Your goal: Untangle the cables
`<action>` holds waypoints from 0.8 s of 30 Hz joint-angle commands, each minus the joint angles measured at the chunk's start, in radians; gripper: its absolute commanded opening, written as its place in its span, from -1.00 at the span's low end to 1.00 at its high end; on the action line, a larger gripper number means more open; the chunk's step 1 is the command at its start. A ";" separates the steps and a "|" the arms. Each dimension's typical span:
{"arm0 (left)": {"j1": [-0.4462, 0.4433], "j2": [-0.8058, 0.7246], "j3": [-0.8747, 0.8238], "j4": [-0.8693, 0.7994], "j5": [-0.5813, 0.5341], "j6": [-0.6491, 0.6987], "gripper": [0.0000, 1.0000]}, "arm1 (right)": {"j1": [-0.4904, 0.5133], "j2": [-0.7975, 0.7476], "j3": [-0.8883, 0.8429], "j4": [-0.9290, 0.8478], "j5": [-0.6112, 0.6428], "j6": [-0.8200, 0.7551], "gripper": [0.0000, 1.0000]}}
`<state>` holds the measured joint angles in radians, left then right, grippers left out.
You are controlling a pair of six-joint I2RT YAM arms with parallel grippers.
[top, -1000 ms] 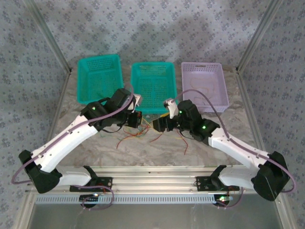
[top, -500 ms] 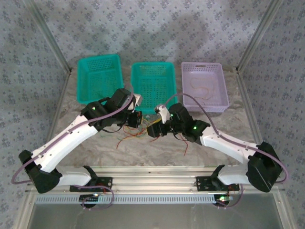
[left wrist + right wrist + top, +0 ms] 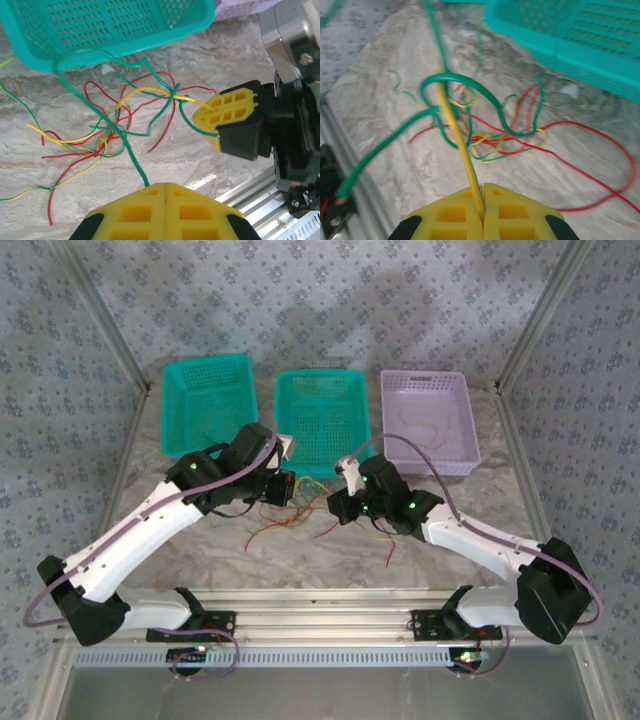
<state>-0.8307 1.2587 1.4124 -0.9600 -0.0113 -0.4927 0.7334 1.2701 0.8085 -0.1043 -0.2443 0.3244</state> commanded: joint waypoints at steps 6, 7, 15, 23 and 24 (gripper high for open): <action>0.035 -0.083 0.124 -0.097 -0.107 0.062 -1.00 | -0.082 -0.061 -0.090 -0.080 0.040 0.031 -1.00; 0.038 -0.088 0.128 -0.098 -0.112 0.067 -1.00 | -0.086 -0.072 -0.097 -0.085 0.037 0.027 -1.00; 0.055 -0.114 0.179 -0.138 -0.158 0.095 -1.00 | -0.130 -0.084 -0.124 -0.178 0.093 0.022 -1.00; 0.064 -0.118 0.233 -0.181 -0.205 0.124 -1.00 | -0.176 -0.090 -0.147 -0.249 0.214 0.076 -1.00; 0.066 -0.118 0.236 -0.186 -0.214 0.127 -1.00 | -0.187 -0.102 -0.151 -0.259 0.215 0.086 -1.00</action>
<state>-0.7719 1.1629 1.6035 -1.1110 -0.1776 -0.3958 0.5663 1.1912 0.6689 -0.2913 -0.0917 0.3676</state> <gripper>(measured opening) 0.041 0.056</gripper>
